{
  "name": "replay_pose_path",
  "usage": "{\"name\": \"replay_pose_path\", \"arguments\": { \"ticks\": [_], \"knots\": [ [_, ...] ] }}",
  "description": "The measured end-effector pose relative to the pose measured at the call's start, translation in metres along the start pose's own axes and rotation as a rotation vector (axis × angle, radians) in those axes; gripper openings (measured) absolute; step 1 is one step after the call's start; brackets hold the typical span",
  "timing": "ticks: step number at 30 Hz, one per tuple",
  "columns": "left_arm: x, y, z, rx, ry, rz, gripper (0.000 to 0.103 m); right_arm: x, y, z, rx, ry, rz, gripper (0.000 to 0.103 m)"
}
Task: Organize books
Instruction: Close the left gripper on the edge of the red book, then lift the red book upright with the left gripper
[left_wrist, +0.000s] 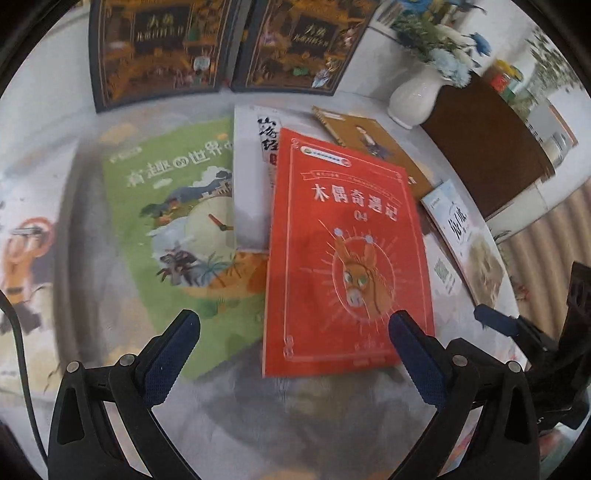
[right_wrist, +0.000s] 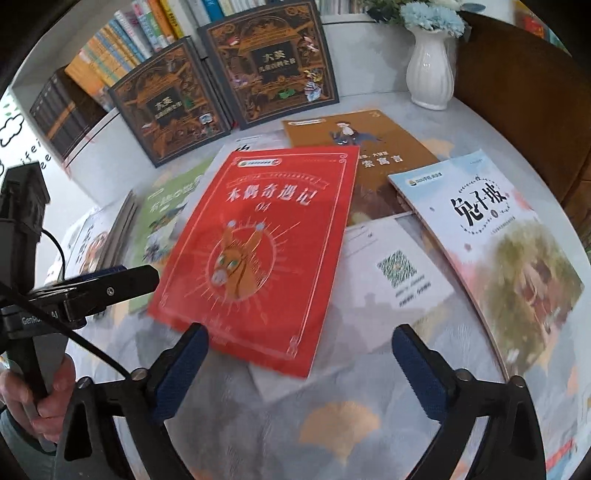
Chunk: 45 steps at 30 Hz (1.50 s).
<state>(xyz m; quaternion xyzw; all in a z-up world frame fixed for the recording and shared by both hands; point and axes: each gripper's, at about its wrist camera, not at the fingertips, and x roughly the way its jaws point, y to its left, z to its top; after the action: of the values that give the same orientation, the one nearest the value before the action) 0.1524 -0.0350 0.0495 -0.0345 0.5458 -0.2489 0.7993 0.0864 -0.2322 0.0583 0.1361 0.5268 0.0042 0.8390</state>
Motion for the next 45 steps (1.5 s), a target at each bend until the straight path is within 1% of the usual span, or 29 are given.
{"name": "replay_pose_path", "arguments": {
  "ticks": [3, 5, 6, 7, 8, 9, 12, 13, 15, 16, 17, 19, 20, 24, 26, 29, 33, 36, 39, 41, 43, 45],
  "knots": [
    [0.009, 0.009, 0.006, -0.045, 0.024, -0.033, 0.094, 0.010, -0.010, 0.008, 0.034, -0.004, -0.002, 0.096],
    [0.014, 0.012, 0.008, -0.057, 0.033, -0.043, 0.087, 0.018, -0.017, 0.015, 0.060, 0.000, 0.007, 0.096],
    [0.017, 0.011, 0.010, -0.052, 0.043, -0.041, 0.081, 0.021, -0.019, 0.018, 0.068, 0.001, 0.014, 0.095],
    [0.021, 0.010, 0.011, -0.043, 0.056, -0.041, 0.077, 0.024, -0.020, 0.020, 0.072, -0.001, 0.017, 0.090],
    [0.024, 0.008, 0.011, -0.035, 0.064, -0.047, 0.074, 0.027, -0.019, 0.023, 0.070, 0.000, 0.011, 0.087],
    [0.027, 0.008, 0.012, -0.031, 0.071, -0.052, 0.071, 0.031, -0.018, 0.025, 0.064, 0.003, 0.006, 0.082],
    [0.031, 0.003, 0.014, -0.001, 0.070, -0.038, 0.069, 0.044, -0.012, 0.030, 0.037, 0.025, -0.011, 0.069],
    [0.032, 0.002, 0.015, 0.007, 0.072, -0.040, 0.066, 0.049, -0.011, 0.031, 0.032, 0.039, -0.011, 0.067],
    [0.035, 0.000, 0.017, 0.013, 0.079, -0.068, 0.064, 0.052, -0.006, 0.032, 0.009, 0.043, 0.006, 0.065],
    [0.036, -0.002, 0.017, 0.015, 0.084, -0.087, 0.064, 0.053, -0.004, 0.032, 0.000, 0.051, 0.022, 0.062],
    [0.036, -0.004, 0.016, 0.016, 0.090, -0.106, 0.064, 0.053, 0.000, 0.032, -0.010, 0.063, 0.027, 0.062],
    [0.035, -0.007, 0.012, 0.022, 0.087, -0.105, 0.064, 0.052, 0.003, 0.030, -0.034, 0.069, 0.009, 0.062],
    [0.032, -0.007, 0.008, 0.020, 0.084, -0.111, 0.064, 0.052, 0.003, 0.028, -0.040, 0.083, 0.016, 0.062],
    [0.021, -0.003, -0.015, -0.035, 0.085, -0.188, 0.064, 0.043, 0.001, 0.017, -0.036, 0.112, 0.061, 0.062],
    [0.013, -0.002, -0.033, -0.044, 0.087, -0.202, 0.064, 0.037, 0.006, 0.008, -0.045, 0.126, 0.077, 0.062],
    [0.000, 0.002, -0.069, -0.063, 0.105, -0.194, 0.064, 0.031, 0.021, -0.014, -0.085, 0.149, 0.093, 0.063],
    [-0.020, 0.017, -0.122, -0.125, 0.112, -0.175, 0.064, 0.026, 0.048, -0.045, -0.153, 0.183, 0.130, 0.063],
    [-0.035, 0.034, -0.149, -0.189, 0.095, -0.167, 0.054, 0.029, 0.065, -0.060, -0.186, 0.207, 0.142, 0.063],
    [-0.046, 0.050, -0.163, -0.247, 0.090, -0.164, 0.046, 0.033, 0.070, -0.073, -0.180, 0.240, 0.163, 0.062],
    [-0.048, 0.056, -0.169, -0.265, 0.092, -0.160, 0.044, 0.027, 0.070, -0.082, -0.199, 0.232, 0.139, 0.062],
    [-0.047, 0.054, -0.173, -0.251, 0.105, -0.154, 0.044, 0.021, 0.069, -0.092, -0.223, 0.220, 0.098, 0.058],
    [-0.047, 0.044, -0.174, -0.208, 0.113, -0.118, 0.044, 0.019, 0.064, -0.103, -0.216, 0.216, 0.081, 0.053]
  ]
}}
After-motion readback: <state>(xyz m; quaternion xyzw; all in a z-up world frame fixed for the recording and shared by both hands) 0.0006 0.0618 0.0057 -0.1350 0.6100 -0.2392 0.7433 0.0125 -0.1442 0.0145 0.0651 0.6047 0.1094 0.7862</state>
